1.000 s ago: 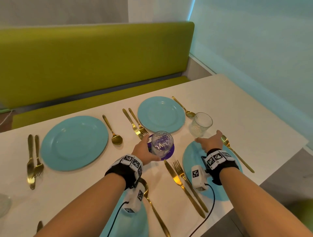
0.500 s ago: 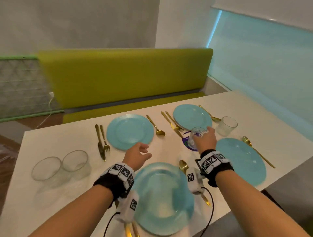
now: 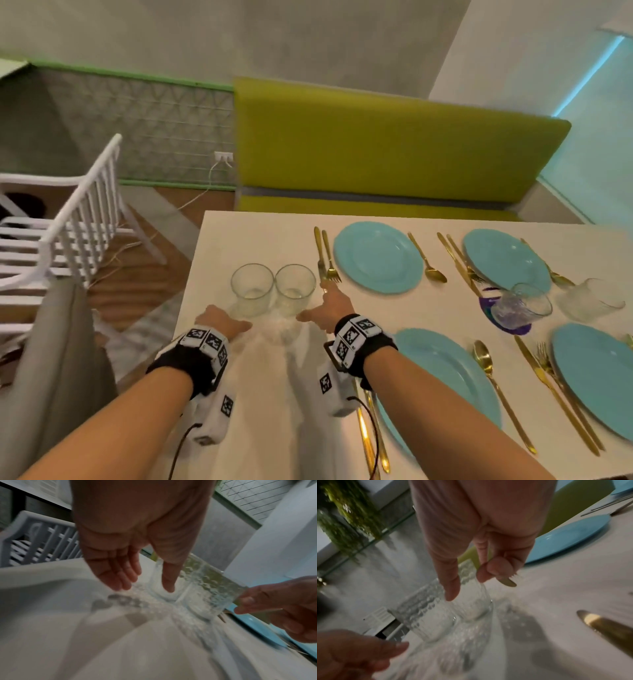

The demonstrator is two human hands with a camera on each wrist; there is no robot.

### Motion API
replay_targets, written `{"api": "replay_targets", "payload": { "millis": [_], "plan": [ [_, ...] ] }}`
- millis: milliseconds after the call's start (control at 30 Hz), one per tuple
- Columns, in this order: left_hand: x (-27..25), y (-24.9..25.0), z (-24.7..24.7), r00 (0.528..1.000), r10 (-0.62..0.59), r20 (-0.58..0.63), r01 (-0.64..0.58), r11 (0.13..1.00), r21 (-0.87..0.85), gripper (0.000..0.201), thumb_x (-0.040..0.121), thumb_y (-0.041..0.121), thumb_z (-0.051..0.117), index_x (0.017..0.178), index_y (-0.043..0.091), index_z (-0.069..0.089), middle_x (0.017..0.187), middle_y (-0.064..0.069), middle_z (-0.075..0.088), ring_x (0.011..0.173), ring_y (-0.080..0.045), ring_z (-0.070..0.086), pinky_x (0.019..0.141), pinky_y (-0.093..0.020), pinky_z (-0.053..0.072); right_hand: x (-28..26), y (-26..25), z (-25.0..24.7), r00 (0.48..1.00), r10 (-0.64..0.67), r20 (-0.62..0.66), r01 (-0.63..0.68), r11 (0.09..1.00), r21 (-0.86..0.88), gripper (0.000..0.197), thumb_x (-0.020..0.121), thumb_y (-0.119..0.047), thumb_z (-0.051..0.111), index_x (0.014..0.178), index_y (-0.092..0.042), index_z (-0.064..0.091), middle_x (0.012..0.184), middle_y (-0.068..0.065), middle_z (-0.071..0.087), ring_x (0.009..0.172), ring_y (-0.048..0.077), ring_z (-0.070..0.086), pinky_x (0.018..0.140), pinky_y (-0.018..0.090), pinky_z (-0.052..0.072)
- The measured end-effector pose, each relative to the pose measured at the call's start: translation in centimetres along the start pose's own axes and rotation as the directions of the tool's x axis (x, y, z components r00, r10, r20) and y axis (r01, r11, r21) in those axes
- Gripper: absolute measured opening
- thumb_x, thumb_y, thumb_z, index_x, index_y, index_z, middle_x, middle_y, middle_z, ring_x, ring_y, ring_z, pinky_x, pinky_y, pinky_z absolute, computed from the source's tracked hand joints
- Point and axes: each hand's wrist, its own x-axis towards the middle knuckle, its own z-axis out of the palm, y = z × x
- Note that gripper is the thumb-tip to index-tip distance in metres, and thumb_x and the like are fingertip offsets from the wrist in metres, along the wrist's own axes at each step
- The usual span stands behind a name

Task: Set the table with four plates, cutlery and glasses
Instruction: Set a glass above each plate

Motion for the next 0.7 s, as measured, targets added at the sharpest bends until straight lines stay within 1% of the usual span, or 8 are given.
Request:
{"api": "replay_targets", "payload": {
  "millis": [67, 100, 200, 300, 400, 467, 600, 700],
  "plan": [
    [0.9, -0.9, 0.1, 0.996, 0.032, -0.081, -0.044, 0.987, -0.155, 0.087, 0.071, 0.038, 0.078, 0.137, -0.001, 0.037, 0.140, -0.017, 0.046, 0.129, -0.030, 0.046, 0.102, -0.033, 0.039, 0.4, -0.4, 1.1, 1.000, 0.001, -0.003, -0.001, 1.000, 0.005, 0.098, 0.068, -0.023, 0.083, 0.147, -0.016, 0.025, 0.146, 0.008, 0.042, 0.131, 0.025, 0.045, 0.105, 0.034, 0.042],
    [1.4, -1.2, 0.4, 0.993, 0.049, -0.103, -0.072, 0.970, -0.233, 0.092, 0.068, 0.032, 0.082, 0.139, 0.000, 0.033, 0.142, -0.017, 0.043, 0.131, -0.030, 0.043, 0.105, -0.035, 0.037, 0.5, -0.4, 1.6, 1.000, 0.001, -0.007, -0.001, 1.000, 0.009, 0.099, 0.068, -0.023, 0.083, 0.147, -0.016, 0.025, 0.147, 0.007, 0.040, 0.134, 0.024, 0.042, 0.107, 0.033, 0.038],
    [2.8, -1.4, 1.0, 0.986, 0.108, -0.124, -0.149, 0.907, -0.393, 0.104, 0.062, 0.020, 0.087, 0.145, 0.006, 0.025, 0.147, -0.015, 0.037, 0.133, -0.029, 0.041, 0.107, -0.038, 0.037, 0.9, -0.3, 3.0, 0.999, -0.010, -0.036, 0.012, 0.999, 0.052, 0.100, 0.067, -0.024, 0.084, 0.147, -0.017, 0.024, 0.149, 0.004, 0.038, 0.137, 0.022, 0.038, 0.109, 0.032, 0.034],
    [3.7, -1.0, 1.6, 0.973, 0.205, -0.109, -0.232, 0.855, -0.463, 0.111, 0.060, 0.016, 0.088, 0.148, 0.010, 0.021, 0.149, -0.010, 0.036, 0.134, -0.028, 0.041, 0.108, -0.040, 0.038, 1.3, -0.2, 4.1, 0.995, -0.011, -0.099, 0.024, 0.991, 0.133, 0.100, 0.065, -0.025, 0.084, 0.146, -0.020, 0.026, 0.148, 0.001, 0.039, 0.136, 0.021, 0.039, 0.109, 0.030, 0.034],
    [4.1, -0.3, 2.1, 0.952, 0.278, -0.128, -0.304, 0.810, -0.502, 0.115, 0.055, 0.015, 0.090, 0.148, 0.013, 0.022, 0.150, -0.008, 0.036, 0.137, -0.026, 0.038, 0.112, -0.039, 0.035, 1.6, -0.2, 4.6, 0.987, -0.022, -0.162, 0.051, 0.983, 0.177, 0.098, 0.064, -0.024, 0.085, 0.144, -0.019, 0.028, 0.145, 0.001, 0.043, 0.135, 0.020, 0.041, 0.109, 0.030, 0.035],
    [4.1, 0.1, 2.4, 0.947, 0.281, -0.155, -0.321, 0.814, -0.484, 0.112, 0.055, 0.018, 0.090, 0.146, 0.014, 0.026, 0.148, -0.007, 0.039, 0.137, -0.025, 0.039, 0.112, -0.035, 0.033, 1.9, -0.2, 4.7, 0.981, -0.020, -0.192, 0.057, 0.980, 0.190, 0.095, 0.065, -0.024, 0.085, 0.143, -0.019, 0.031, 0.143, 0.000, 0.045, 0.133, 0.020, 0.043, 0.107, 0.028, 0.036],
    [3.9, 0.7, 2.3, 0.940, 0.276, -0.200, -0.339, 0.813, -0.472, 0.090, 0.060, 0.016, 0.087, 0.136, 0.013, 0.040, 0.138, -0.007, 0.051, 0.128, -0.024, 0.048, 0.104, -0.030, 0.037, 2.0, -0.4, 4.5, 0.979, 0.004, -0.202, 0.033, 0.983, 0.183, 0.080, 0.066, -0.028, 0.081, 0.135, -0.022, 0.041, 0.136, 0.001, 0.052, 0.125, 0.019, 0.050, 0.102, 0.029, 0.043],
    [3.7, 1.3, 2.4, 0.943, 0.264, -0.202, -0.330, 0.818, -0.471, 0.083, 0.062, 0.014, 0.085, 0.134, 0.014, 0.043, 0.136, -0.006, 0.053, 0.125, -0.024, 0.051, 0.101, -0.029, 0.039, 1.5, -0.3, 3.5, 0.974, 0.033, -0.223, 0.017, 0.976, 0.219, 0.075, 0.066, -0.028, 0.081, 0.131, -0.022, 0.044, 0.133, 0.002, 0.053, 0.124, 0.021, 0.050, 0.100, 0.028, 0.043]
  ]
}}
